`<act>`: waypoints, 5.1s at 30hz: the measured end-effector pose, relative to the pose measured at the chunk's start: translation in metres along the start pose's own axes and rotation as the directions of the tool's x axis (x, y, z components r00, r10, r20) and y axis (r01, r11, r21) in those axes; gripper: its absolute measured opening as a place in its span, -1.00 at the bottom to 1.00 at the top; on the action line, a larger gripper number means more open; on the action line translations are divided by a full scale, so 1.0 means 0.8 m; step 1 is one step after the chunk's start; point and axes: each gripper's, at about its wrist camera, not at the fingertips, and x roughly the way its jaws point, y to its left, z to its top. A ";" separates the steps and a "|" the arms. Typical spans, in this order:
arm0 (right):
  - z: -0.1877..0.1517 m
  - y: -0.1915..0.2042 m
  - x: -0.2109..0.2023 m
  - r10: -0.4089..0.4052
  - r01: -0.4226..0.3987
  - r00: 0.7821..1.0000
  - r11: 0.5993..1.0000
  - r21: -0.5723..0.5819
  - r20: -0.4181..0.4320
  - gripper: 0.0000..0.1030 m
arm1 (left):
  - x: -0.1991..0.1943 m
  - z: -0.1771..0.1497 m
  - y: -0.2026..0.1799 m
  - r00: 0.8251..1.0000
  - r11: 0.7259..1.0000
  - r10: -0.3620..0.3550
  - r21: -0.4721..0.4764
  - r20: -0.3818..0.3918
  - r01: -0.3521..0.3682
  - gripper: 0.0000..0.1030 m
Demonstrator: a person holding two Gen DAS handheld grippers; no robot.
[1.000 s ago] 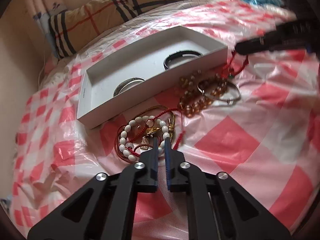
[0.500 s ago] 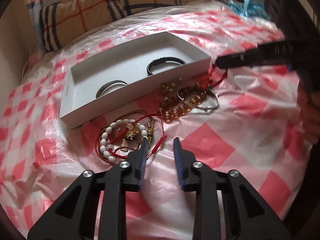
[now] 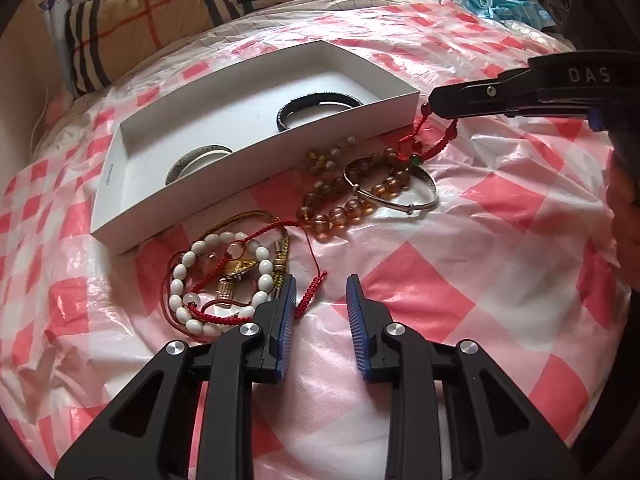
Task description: Organize jewelry
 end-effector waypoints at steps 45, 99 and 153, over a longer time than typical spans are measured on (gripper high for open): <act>0.010 0.003 -0.022 0.163 -0.166 0.983 0.985 0.036 0.086 -0.88 | -0.089 -0.005 0.113 0.849 0.771 -0.323 -0.404 0.418 0.492 -0.95; 0.083 0.031 0.019 0.185 -0.174 0.968 0.982 -0.076 0.167 -0.88 | -0.072 0.090 0.115 0.906 0.861 -0.091 -0.424 0.413 0.280 -0.95; -0.009 0.027 0.064 -0.226 0.180 0.960 0.949 -0.259 -0.163 -0.91 | -0.018 0.014 0.101 0.998 0.955 0.029 -0.296 0.061 -0.009 -0.87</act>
